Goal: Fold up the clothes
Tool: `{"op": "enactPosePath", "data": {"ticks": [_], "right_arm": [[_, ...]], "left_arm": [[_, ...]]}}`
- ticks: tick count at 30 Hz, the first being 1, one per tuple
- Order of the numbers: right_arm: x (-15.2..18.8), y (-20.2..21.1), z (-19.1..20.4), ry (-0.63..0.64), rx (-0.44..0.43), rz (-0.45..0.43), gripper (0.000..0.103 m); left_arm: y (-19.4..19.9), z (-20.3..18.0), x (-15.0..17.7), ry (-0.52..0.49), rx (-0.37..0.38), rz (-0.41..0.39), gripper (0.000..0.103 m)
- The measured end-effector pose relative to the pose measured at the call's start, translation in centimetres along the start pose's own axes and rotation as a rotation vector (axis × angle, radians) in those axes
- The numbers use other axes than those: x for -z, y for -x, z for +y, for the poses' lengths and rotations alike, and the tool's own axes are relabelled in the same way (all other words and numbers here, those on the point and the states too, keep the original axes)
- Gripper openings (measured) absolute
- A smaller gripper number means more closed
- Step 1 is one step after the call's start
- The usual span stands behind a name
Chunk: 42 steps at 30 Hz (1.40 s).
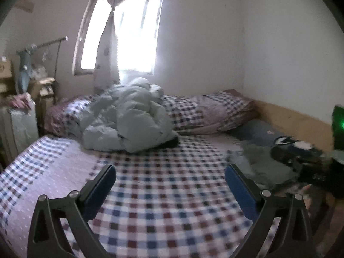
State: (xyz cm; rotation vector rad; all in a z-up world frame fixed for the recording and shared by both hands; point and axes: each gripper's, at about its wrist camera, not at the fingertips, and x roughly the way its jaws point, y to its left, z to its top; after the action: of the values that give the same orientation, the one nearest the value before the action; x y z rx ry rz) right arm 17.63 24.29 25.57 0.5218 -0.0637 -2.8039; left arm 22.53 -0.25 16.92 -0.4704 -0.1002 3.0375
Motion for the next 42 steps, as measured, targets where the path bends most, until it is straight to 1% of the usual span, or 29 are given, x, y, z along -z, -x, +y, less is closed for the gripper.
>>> {"op": "enactPosePath", "data": {"ticks": [2, 6, 9, 12, 15, 20, 23, 29, 32, 35, 42], "right_arm": [[0.8, -1.8, 0.0, -0.008, 0.008, -0.004, 0.103], [2.3, -5.7, 0.0, -0.013, 0.031, 0.018, 0.103], [4.0, -9.6, -0.6, -0.030, 0.061, 0.071, 0.103], [5.6, -12.9, -1.6, -0.047, 0.072, 0.120, 0.103], [7.2, -15.5, -2.6, -0.056, 0.075, 0.147, 0.103], [10.3, -17.7, -4.0, -0.069, 0.074, 0.173, 0.103], [11.8, -18.8, -4.6, -0.079, 0.080, 0.215, 0.103], [14.1, -20.1, -5.5, -0.126, 0.101, 0.276, 0.103], [14.1, -20.4, -5.0, -0.088, 0.099, 0.275, 0.103], [14.3, -20.4, -4.7, -0.067, 0.097, 0.281, 0.103], [14.7, -20.6, -4.0, -0.019, 0.093, 0.295, 0.103]], "left_arm": [[-2.1, 0.1, 1.0, -0.015, -0.027, 0.001, 0.102], [-6.5, 0.6, 3.0, 0.021, -0.060, 0.046, 0.102], [-10.0, 1.2, 4.7, 0.058, -0.071, 0.076, 0.102], [-13.3, 1.5, 6.3, 0.062, -0.081, 0.112, 0.102], [-15.8, 1.5, 8.1, 0.051, -0.088, 0.151, 0.102], [-18.7, 1.2, 11.0, 0.039, -0.098, 0.203, 0.102], [-19.7, 0.6, 11.9, 0.026, -0.104, 0.235, 0.102], [-20.1, -0.2, 12.3, 0.000, -0.094, 0.234, 0.102], [-20.2, -0.4, 12.4, -0.009, -0.098, 0.238, 0.102], [-20.5, -0.5, 12.6, -0.001, -0.090, 0.246, 0.102], [-20.9, -0.1, 12.8, -0.017, -0.078, 0.272, 0.102]]}}
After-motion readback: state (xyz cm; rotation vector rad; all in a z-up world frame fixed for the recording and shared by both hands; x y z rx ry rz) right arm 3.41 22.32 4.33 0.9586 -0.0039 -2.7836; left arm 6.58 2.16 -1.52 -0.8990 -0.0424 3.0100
